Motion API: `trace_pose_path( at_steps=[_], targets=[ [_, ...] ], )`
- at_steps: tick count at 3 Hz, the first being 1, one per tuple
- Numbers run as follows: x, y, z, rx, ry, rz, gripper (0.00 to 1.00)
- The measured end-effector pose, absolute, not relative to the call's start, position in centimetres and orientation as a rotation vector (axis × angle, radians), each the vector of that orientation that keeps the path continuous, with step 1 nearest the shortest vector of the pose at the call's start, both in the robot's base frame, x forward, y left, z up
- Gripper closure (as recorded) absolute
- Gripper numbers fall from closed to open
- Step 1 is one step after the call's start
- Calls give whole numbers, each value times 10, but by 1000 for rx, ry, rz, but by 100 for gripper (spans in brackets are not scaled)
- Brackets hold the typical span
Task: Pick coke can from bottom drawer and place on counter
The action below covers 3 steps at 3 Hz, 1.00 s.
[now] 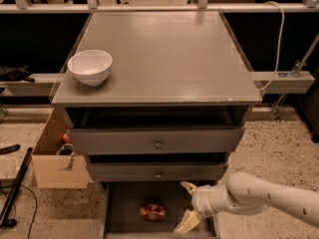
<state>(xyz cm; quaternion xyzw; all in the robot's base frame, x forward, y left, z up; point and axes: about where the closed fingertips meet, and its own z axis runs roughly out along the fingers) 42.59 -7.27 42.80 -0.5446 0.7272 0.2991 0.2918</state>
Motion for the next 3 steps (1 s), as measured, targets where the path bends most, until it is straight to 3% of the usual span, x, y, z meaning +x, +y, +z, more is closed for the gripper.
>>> trace_pose_path(
  at_steps=[3],
  targets=[
    [446,-78,303,-1417,1832,880,0]
  ],
)
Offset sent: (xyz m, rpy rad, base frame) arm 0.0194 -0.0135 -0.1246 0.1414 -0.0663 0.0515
